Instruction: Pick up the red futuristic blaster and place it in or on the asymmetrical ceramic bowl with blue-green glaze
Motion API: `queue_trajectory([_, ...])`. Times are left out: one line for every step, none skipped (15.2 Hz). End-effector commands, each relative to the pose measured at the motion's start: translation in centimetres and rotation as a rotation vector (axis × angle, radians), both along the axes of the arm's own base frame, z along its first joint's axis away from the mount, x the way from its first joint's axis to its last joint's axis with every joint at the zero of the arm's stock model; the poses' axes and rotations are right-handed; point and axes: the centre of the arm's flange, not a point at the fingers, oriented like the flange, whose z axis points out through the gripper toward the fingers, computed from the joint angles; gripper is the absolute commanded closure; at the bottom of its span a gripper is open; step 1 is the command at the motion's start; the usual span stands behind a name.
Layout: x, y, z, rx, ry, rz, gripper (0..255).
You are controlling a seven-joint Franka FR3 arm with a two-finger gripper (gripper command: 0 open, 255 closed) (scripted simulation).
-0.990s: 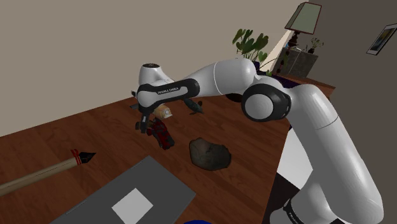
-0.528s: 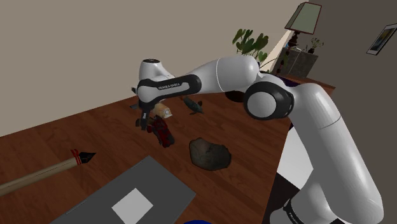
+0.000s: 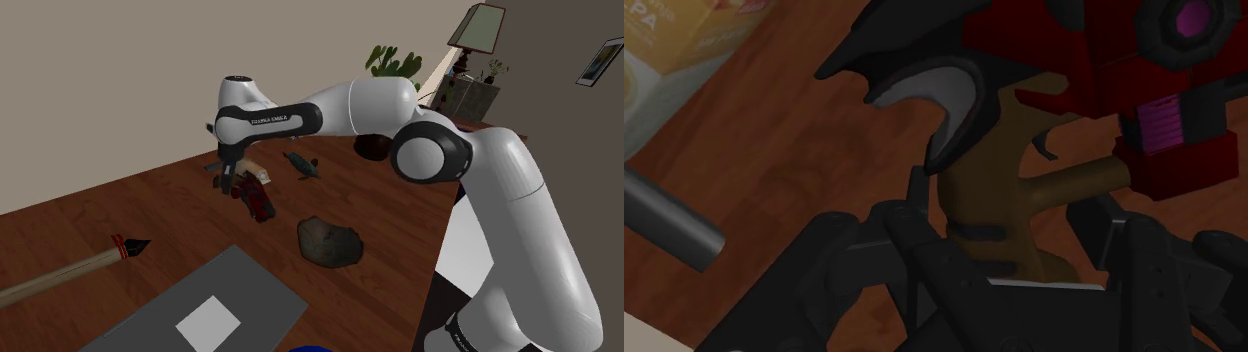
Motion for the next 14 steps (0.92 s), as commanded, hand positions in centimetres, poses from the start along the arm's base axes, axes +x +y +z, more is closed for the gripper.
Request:
queue_trajectory([0.0, 0.0, 1.1, 0.0, 0.0, 0.0, 255])
queue_trajectory([0.0, 0.0, 1.6, 0.0, 0.0, 0.0, 255])
queue_trajectory([0.0, 0.0, 2.1, 0.0, 0.0, 0.0, 255])
queue_trajectory([0.0, 0.0, 2.7, 0.0, 0.0, 0.0, 255])
queue_trajectory([0.0, 0.0, 3.2, 0.0, 0.0, 0.0, 255])
queue_trajectory([0.0, 0.0, 3.7, 0.0, 0.0, 0.0, 255])
queue_trajectory([0.0, 0.0, 4.2, 0.0, 0.0, 0.0, 255])
queue_trajectory([0.0, 0.0, 4.8, 0.0, 0.0, 0.0, 255])
queue_trajectory([0.0, 0.0, 5.3, 0.0, 0.0, 0.0, 255])
queue_trajectory([0.0, 0.0, 5.8, 0.0, 0.0, 0.0, 255])
queue_trajectory([0.0, 0.0, 6.4, 0.0, 0.0, 0.0, 255])
queue_trajectory([0.0, 0.0, 6.9, 0.0, 0.0, 0.0, 255])
queue_trajectory([0.0, 0.0, 7.4, 0.0, 0.0, 0.0, 255])
queue_trajectory([0.0, 0.0, 7.9, 0.0, 0.0, 0.0, 255])
